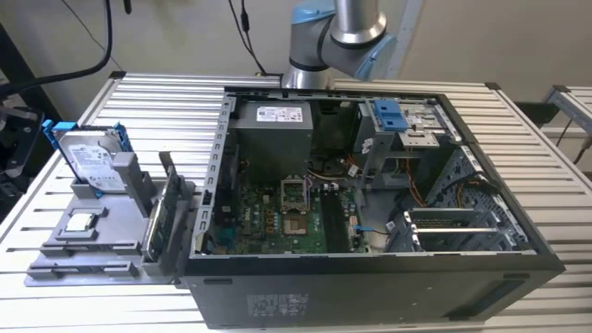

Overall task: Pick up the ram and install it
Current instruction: 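Pick up the ram and move it above insertion slot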

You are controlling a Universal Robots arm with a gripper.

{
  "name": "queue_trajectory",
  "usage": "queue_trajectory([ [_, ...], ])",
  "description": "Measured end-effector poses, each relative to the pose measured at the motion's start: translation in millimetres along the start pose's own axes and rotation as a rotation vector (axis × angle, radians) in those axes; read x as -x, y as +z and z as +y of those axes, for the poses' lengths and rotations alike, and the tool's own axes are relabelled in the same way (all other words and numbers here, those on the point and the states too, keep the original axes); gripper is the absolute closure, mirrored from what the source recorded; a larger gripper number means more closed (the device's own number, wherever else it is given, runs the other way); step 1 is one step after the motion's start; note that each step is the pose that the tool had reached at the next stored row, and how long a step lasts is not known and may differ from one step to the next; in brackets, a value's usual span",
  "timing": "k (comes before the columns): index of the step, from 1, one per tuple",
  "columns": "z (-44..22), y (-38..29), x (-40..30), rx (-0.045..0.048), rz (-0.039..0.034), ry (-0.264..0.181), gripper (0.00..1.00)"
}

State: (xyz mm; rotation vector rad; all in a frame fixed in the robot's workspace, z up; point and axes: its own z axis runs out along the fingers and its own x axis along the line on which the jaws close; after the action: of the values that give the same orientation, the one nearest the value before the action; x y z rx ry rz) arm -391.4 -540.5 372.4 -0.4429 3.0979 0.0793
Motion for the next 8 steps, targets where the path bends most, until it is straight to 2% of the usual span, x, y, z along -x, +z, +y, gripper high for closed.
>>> queue_trajectory([
  [8, 0.0, 0.0, 0.0, 0.0026, 0.0069, -0.142, 0.89],
])
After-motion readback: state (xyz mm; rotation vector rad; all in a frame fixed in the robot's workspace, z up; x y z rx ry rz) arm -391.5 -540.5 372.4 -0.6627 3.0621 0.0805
